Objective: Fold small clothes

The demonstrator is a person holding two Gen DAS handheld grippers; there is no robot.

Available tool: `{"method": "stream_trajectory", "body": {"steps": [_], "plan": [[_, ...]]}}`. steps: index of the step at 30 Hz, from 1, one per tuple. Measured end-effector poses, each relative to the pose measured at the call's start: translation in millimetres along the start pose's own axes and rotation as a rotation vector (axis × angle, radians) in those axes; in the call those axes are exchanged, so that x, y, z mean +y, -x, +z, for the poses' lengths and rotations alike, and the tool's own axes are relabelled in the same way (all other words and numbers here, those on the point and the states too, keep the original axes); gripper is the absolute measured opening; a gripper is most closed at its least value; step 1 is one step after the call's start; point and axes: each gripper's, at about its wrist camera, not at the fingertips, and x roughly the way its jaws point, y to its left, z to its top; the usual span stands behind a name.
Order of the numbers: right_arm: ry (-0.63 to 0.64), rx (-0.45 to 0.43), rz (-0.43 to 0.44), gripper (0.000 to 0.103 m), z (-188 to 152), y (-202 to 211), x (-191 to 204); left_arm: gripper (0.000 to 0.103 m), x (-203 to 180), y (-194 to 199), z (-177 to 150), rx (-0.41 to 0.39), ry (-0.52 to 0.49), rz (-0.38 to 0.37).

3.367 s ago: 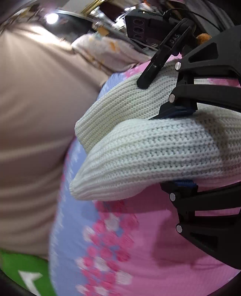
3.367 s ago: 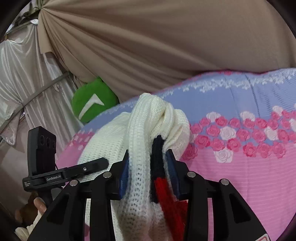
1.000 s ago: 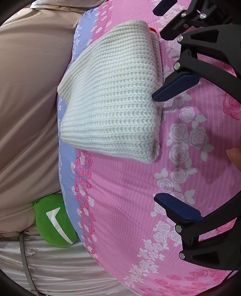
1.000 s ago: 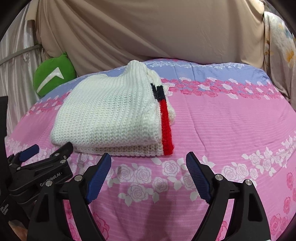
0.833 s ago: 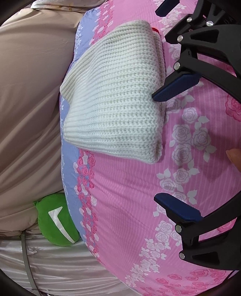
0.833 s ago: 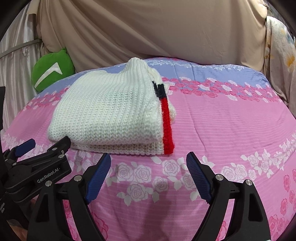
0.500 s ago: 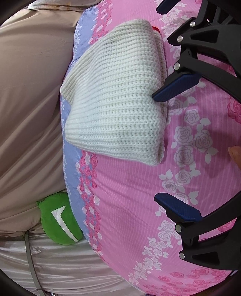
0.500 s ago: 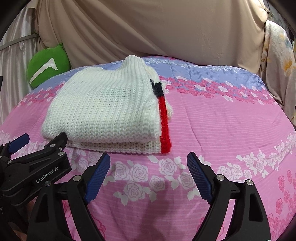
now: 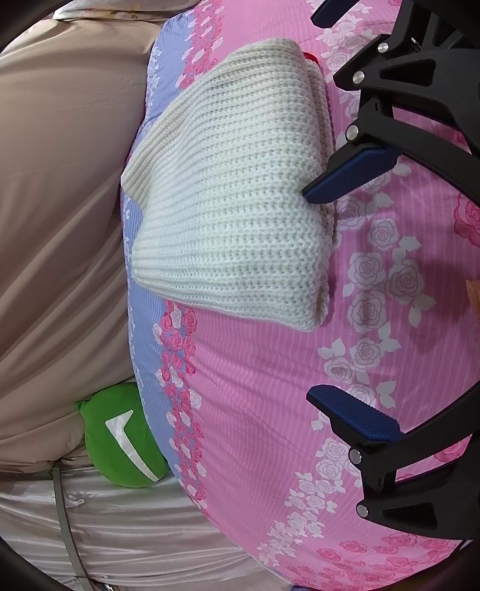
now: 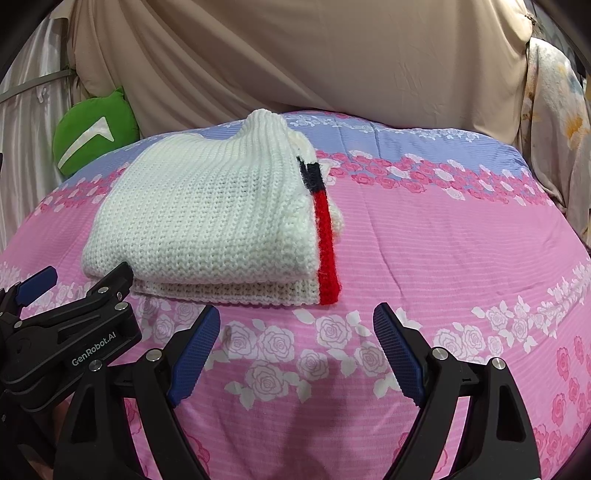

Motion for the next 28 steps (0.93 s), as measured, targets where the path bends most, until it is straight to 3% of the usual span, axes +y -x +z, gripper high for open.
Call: {"method": "stream_trajectory", "body": {"steps": [28], "plan": [[0.0,0.002,-0.065,0.084,0.3,0.4,2.6,0.096,-2.2,-2.9,0.8,0.007,-0.029,0.028]]}}
